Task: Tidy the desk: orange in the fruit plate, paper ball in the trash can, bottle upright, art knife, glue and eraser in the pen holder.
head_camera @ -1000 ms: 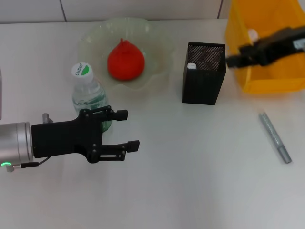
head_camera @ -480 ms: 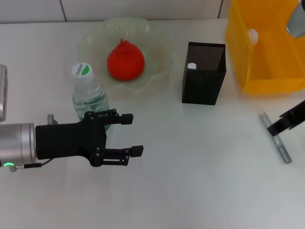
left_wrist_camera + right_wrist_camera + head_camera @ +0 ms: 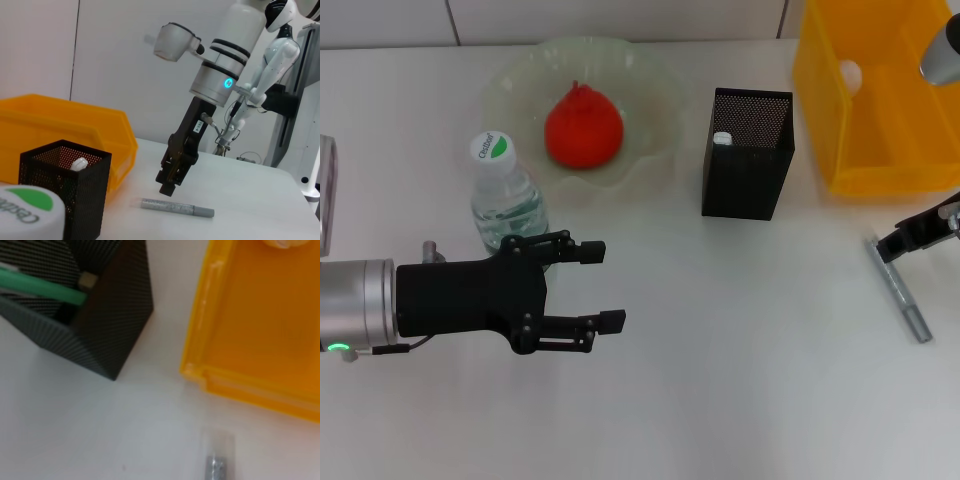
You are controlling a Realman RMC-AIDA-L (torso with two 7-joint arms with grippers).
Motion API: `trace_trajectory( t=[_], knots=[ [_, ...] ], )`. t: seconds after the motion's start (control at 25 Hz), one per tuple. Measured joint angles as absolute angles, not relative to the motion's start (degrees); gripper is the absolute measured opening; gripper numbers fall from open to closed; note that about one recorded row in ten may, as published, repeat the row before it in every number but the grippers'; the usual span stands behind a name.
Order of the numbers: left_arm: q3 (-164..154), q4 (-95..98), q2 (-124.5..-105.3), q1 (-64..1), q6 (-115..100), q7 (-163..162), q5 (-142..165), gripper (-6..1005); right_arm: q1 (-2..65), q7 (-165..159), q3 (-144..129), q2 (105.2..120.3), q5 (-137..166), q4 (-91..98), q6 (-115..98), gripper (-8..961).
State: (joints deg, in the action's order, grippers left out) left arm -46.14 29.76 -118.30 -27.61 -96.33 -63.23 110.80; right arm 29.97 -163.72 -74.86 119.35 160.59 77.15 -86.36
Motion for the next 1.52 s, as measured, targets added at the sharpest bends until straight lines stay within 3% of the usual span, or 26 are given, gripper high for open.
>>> trace_trajectory(
  t=[0.48,1.0,1.24,1.52],
  knots=[
    [-46.1,29.7,-118.37,-27.1,-96.3,-63.2,110.6,843,30.4,-163.5,-75.2,119.46,160.0,73.0,-81.5,371],
    [-45.8,29.7,-118.39,-26.9,-96.6,-63.2,110.6,843,30.7,-163.3,-77.1,119.50,158.0,69.3,-79.5,358],
    [-45.8,29.7,-118.39,-27.0,-96.6,-63.2,110.6,843,30.7,-163.2,-78.0,119.53,158.0,69.3,-78.9,156],
    [-45.7,29.7,-118.39,-27.0,-96.6,-63.2,110.6,843,26.8,-162.1,-77.7,119.46,153.3,78.8,-80.0,148]
  ],
)
